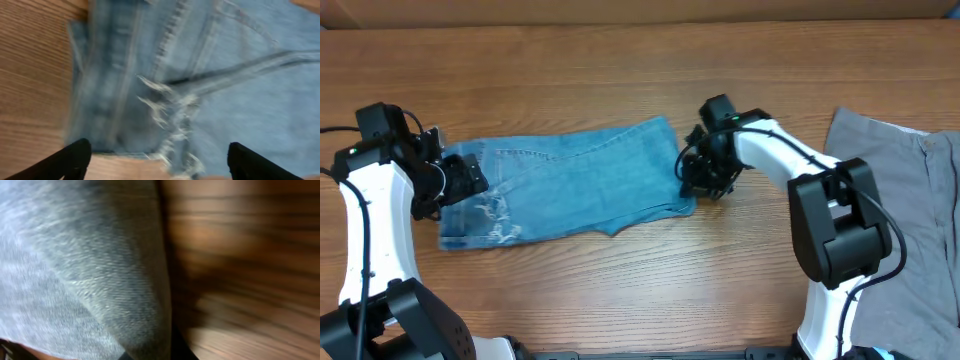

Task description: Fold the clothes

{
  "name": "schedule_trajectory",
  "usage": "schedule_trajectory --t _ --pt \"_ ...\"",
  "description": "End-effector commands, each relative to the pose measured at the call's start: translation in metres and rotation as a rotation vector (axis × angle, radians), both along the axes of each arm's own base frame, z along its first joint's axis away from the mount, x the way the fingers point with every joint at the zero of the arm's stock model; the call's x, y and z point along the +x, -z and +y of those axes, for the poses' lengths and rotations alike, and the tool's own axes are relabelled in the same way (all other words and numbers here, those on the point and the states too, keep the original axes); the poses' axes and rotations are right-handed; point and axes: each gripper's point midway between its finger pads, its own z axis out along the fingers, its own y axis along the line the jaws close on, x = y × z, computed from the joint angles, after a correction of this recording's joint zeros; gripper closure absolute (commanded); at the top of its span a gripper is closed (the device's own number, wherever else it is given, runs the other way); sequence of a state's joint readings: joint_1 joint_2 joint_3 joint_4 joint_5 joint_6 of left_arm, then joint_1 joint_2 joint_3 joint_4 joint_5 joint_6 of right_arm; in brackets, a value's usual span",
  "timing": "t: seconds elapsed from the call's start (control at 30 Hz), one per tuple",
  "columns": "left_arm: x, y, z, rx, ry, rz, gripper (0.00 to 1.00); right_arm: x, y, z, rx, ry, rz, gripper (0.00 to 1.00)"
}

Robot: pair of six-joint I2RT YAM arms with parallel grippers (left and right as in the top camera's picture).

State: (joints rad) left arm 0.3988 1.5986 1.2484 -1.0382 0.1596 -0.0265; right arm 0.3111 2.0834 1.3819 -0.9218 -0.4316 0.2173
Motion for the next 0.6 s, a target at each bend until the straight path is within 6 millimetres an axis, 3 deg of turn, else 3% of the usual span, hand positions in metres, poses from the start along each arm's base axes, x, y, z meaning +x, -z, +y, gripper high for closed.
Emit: schedule_trajectory --t 0.0,0.1,0.2,0.27,0.4,0.57 --pt "-0.012 0.029 0.000 -0.007 -0.028 0.067 0.06 0.010 -0.001 -0.017 -0.075 0.028 -0.036 0.96" --pt "-0.020 0.052 0.002 -0.010 -0.034 0.122 0.06 0.010 -0.001 -0.017 -0.075 0.027 -0.034 0.84" --pt "-0.030 0.074 0.011 -0.018 -0.068 0.198 0.07 0.009 -0.001 -0.018 -0.078 0.028 -0.028 0.58" --pt "-0.032 0.083 0.021 -0.030 -0.127 0.212 0.08 0.007 -0.001 -0.018 -0.080 0.028 -0.021 0.52" --pt "-0.034 0.090 0.038 -0.035 -0.183 0.206 0.07 0.005 -0.001 -0.019 -0.082 0.027 -0.014 0.51" --pt "-0.031 0.109 0.035 -0.103 -0.187 0.206 0.05 0.005 -0.001 -0.019 -0.082 0.027 -0.014 0.50"
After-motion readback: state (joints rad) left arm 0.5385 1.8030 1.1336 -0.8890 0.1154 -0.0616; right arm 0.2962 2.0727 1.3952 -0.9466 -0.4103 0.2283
